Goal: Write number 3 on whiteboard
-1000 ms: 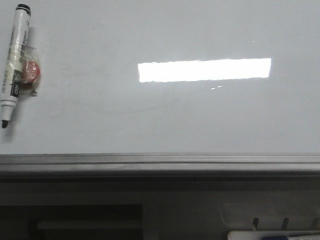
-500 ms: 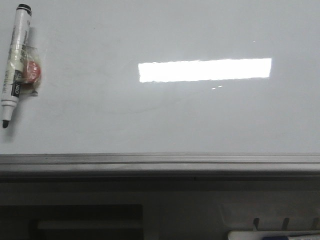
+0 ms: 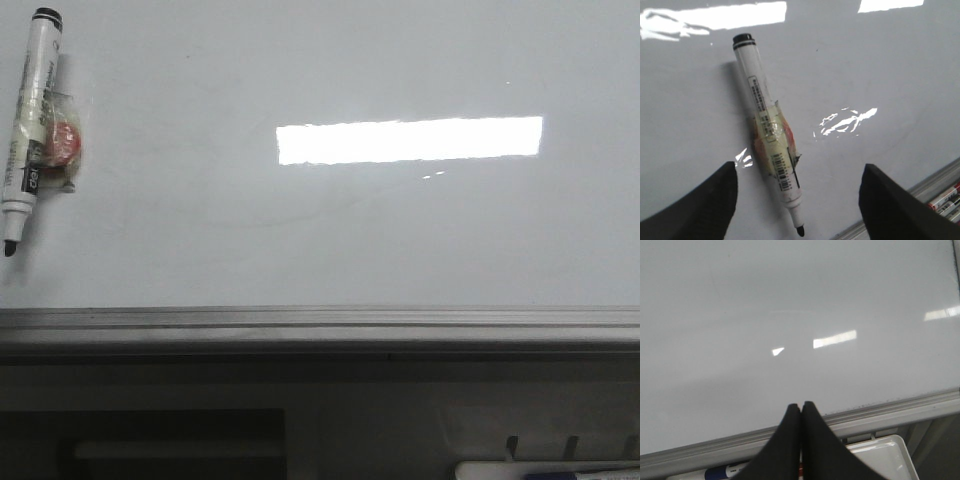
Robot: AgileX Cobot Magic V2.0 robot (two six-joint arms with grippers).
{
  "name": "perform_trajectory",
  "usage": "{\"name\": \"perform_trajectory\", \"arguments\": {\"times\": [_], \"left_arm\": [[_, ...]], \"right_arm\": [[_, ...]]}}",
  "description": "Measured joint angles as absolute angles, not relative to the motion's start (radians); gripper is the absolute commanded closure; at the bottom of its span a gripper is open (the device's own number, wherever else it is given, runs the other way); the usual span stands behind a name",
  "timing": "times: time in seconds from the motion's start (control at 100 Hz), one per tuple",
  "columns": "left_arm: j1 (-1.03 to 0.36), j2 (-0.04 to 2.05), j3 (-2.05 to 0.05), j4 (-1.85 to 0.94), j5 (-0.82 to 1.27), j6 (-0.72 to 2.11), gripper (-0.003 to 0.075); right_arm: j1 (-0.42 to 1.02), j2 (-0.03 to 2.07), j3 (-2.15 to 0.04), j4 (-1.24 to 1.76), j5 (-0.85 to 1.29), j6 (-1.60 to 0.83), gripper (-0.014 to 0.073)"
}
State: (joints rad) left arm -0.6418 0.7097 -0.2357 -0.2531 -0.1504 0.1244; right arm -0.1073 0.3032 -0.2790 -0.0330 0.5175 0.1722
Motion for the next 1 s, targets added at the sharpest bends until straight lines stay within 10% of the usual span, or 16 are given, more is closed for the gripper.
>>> {"name": "perform_trajectory", "arguments": {"times": [0.48,0.62,0.78,1.0], "left_arm": [[-0.695,0.978,-0.301,-0.395,-0.265,0.124,0.0284],[-0.697,1.008,-0.309,-0.453,-0.275,0.124,0.0415],[-0.697,1.027,-0.309,-0.479,-0.264,0.124,0.0744],[-0.699,1.029,-0.310,-0.470,-0.233,0.124,0.0741]], "right_arm": [[-0.107,0.303,-0.279,-0.033,0.518,0.172,0.0655],[-0.107,0.303,-0.279,-0.033,0.513,0.174,0.0655],[-0.107,0.303,-0.279,-0.033,0.511,0.174,0.0655],[-0.082,0.303,-0.281,-0.025,0.505,0.174,0.0655]]}}
